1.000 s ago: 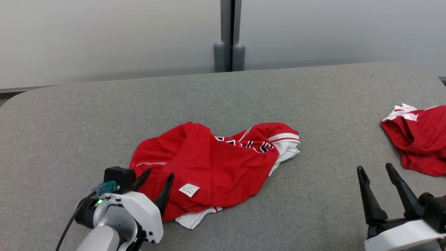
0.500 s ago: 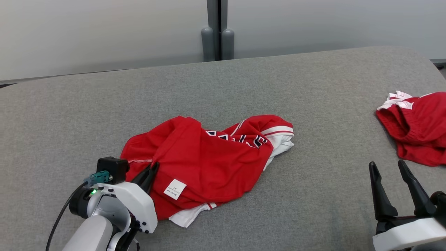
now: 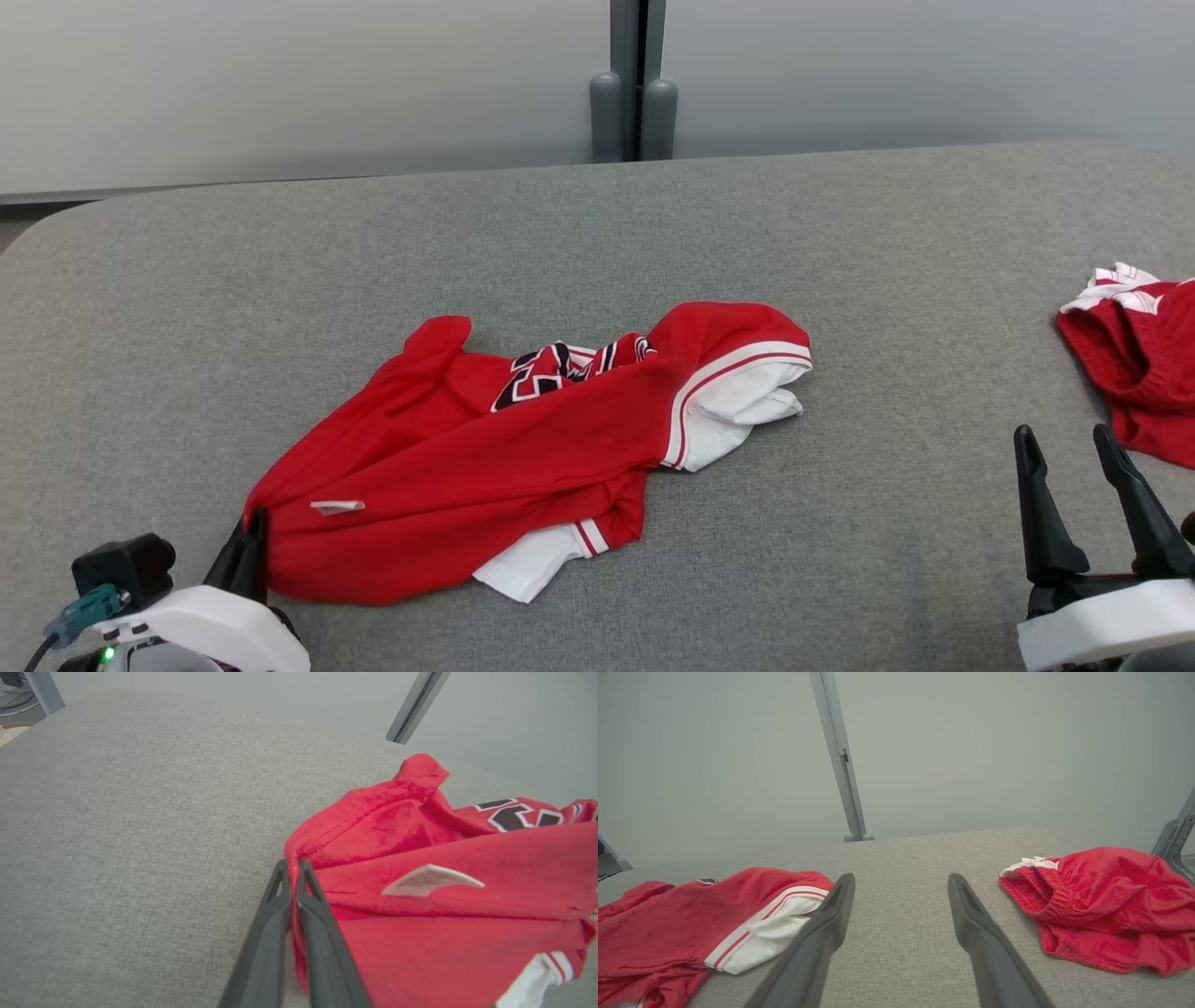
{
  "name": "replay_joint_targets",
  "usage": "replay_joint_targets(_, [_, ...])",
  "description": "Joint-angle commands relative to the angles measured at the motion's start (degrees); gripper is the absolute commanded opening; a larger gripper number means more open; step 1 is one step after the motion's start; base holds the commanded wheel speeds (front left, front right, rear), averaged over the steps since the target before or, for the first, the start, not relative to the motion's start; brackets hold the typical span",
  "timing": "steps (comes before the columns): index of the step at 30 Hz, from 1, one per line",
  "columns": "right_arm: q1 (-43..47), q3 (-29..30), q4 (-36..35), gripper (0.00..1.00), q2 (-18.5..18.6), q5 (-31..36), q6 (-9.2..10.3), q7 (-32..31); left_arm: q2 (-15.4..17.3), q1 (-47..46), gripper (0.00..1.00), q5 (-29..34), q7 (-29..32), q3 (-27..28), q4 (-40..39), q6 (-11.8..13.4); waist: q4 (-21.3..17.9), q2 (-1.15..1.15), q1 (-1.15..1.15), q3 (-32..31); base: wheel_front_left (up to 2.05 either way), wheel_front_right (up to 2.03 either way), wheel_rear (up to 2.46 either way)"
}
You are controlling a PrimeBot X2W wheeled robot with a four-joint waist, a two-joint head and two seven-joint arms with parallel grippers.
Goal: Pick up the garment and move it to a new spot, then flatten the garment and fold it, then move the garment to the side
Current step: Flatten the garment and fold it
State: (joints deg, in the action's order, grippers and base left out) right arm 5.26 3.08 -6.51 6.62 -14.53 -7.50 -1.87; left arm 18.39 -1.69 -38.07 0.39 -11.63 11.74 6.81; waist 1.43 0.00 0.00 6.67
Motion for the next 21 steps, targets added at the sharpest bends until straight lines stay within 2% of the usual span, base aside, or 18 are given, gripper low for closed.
replay_joint_targets(1, [-0.8,0.7,-0.5,1.00,-0.2,-0.1,0.02,-0.4,-0.4,1.0,0.00,-1.1,-0.6,0.9,0.6,0.4,0.1,0.00,0.00,1.2,0.00,0.00,0.00])
replay_joint_targets(4, [-1.2,1.0,-1.0,1.00,-0.6,0.2,0.02,-0.6,-1.7,1.4,0.00,-3.2,-1.1,1.6,2.9,-0.6,0.1,0.00,0.00,2.4,0.00,0.00,0.00])
replay_joint_targets(5, [-1.4,1.0,-1.0,1.00,-0.7,0.3,0.02,-0.7,-2.2,0.9,0.30,-3.5,-2.2,1.8,3.7,-1.2,0.0,0.00,0.00,2.6,0.00,0.00,0.00])
replay_joint_targets(6, [-1.6,0.9,-1.0,1.00,-0.7,0.3,0.02,-0.8,-2.8,0.4,1.00,-3.7,-3.4,1.9,4.4,-1.8,-0.1,0.00,0.00,2.6,0.00,0.00,0.00])
replay_joint_targets(10, [-2.0,0.5,-1.5,1.00,-0.5,0.9,0.02,-1.0,-4.6,-0.5,1.00,-3.4,-9.2,2.1,5.8,-3.5,-0.2,0.00,0.00,2.3,0.00,0.00,0.00])
replay_joint_targets(14, [-1.9,0.2,-1.9,1.00,-0.4,1.2,0.02,-1.1,-5.4,-1.1,1.00,-0.8,-13.6,2.2,4.5,-3.4,-0.2,0.00,0.00,1.3,0.00,0.00,0.00])
replay_joint_targets(21, [-0.7,-1.1,-2.8,1.00,-0.2,1.8,0.02,-1.6,-5.1,-1.0,1.00,9.3,-15.6,2.5,-3.2,-0.1,-0.2,0.00,0.00,-1.7,0.00,0.00,0.00])
